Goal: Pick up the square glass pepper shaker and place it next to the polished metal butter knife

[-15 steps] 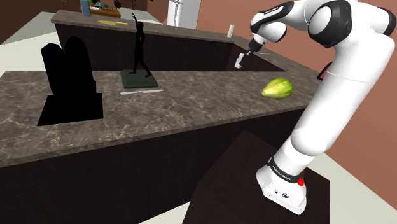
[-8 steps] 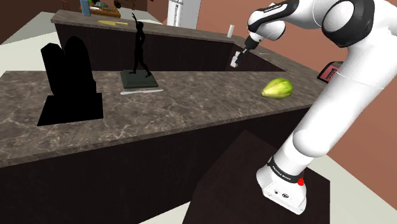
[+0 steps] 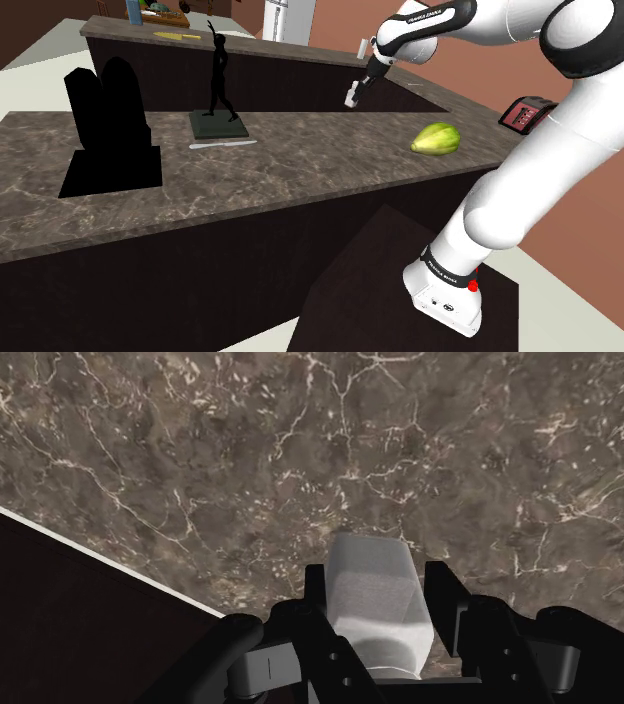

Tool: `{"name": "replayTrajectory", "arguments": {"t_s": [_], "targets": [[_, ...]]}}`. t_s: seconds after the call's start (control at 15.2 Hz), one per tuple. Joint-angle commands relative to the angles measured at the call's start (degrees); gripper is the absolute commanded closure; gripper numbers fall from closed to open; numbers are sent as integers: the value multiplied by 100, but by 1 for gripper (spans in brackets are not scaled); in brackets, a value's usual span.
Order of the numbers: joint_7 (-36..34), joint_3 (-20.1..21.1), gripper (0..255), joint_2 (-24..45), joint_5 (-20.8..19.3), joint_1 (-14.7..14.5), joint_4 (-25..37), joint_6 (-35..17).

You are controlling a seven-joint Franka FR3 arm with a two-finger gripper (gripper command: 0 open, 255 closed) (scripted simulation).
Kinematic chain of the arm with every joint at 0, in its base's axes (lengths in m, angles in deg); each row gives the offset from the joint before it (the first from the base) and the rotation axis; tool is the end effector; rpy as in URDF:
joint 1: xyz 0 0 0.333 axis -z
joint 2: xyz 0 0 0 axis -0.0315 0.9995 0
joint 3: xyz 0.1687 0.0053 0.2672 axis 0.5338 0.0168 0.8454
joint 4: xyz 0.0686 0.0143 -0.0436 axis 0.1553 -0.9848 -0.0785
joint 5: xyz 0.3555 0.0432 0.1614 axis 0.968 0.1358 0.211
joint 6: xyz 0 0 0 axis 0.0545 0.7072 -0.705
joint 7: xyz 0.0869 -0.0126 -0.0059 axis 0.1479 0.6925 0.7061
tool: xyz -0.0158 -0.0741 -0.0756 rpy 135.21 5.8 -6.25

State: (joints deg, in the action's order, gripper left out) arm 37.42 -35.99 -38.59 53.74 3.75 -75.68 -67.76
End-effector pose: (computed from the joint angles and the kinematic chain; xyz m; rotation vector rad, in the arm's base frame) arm 0.4769 -0.2764 0.4899 2.9790 0.2242 0.4936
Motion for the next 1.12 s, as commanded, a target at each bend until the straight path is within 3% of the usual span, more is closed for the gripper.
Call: {"name": "replayTrajectory", "arguments": {"t_s": [0.0,0.53,1.06], "targets": [[-390,181,255,-130,-189,-86,-155,-58],[-1829,956,255,-369,-707,-430,-452,-125],[-3150,1688,255,-231,-1036,-814,-321,-51]]}}
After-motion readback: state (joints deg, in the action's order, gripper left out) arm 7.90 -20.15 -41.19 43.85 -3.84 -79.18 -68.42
